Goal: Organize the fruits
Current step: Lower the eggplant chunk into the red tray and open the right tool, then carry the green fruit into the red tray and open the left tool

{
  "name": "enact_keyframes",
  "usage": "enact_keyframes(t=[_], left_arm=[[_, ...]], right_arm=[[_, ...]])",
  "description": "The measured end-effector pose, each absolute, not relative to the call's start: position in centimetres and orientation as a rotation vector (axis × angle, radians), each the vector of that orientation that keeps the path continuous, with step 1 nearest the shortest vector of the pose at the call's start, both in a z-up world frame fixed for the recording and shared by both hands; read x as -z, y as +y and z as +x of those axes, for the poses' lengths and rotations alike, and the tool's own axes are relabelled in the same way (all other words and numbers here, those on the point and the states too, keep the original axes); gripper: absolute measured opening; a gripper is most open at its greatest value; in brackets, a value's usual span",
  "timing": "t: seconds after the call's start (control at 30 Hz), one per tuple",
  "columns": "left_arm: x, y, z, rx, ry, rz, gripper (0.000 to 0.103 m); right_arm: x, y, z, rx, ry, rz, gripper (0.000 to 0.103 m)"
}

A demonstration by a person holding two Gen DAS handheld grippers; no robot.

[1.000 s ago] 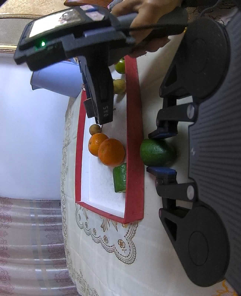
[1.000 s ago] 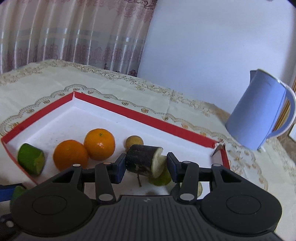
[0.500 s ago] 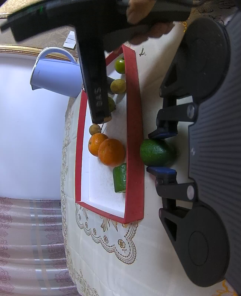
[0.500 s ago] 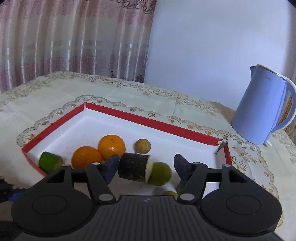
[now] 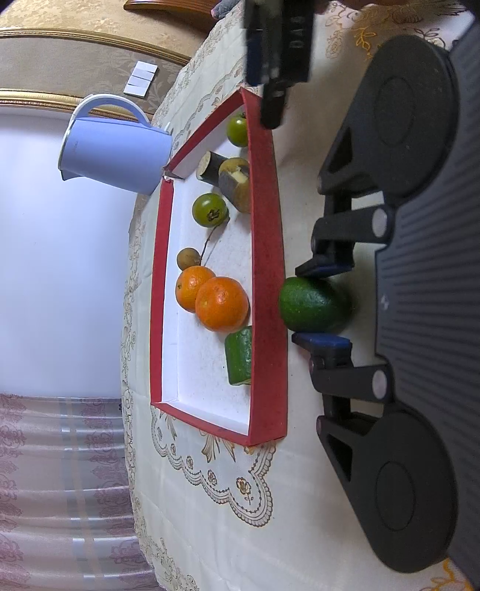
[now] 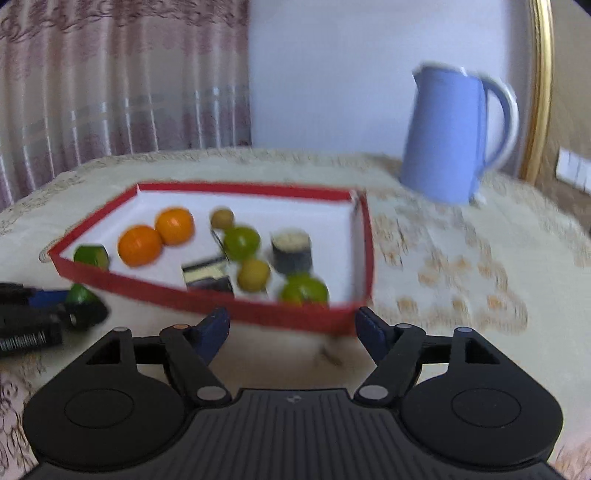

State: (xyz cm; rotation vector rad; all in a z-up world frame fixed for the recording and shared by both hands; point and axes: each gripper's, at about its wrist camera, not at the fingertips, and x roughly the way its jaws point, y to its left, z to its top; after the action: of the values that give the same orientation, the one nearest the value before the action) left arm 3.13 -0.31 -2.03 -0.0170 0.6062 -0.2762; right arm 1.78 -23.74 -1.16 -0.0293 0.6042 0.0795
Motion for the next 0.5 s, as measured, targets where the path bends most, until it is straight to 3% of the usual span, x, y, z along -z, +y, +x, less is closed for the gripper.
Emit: enact_keyframes(t=[0.5], left_arm=[[1.9,-0.3,3.0,0.276,0.603,-0.013,0.027]], right_arm=[[2.9,-24.3,1.7,-0.073,0.647,-0.019,0.081]])
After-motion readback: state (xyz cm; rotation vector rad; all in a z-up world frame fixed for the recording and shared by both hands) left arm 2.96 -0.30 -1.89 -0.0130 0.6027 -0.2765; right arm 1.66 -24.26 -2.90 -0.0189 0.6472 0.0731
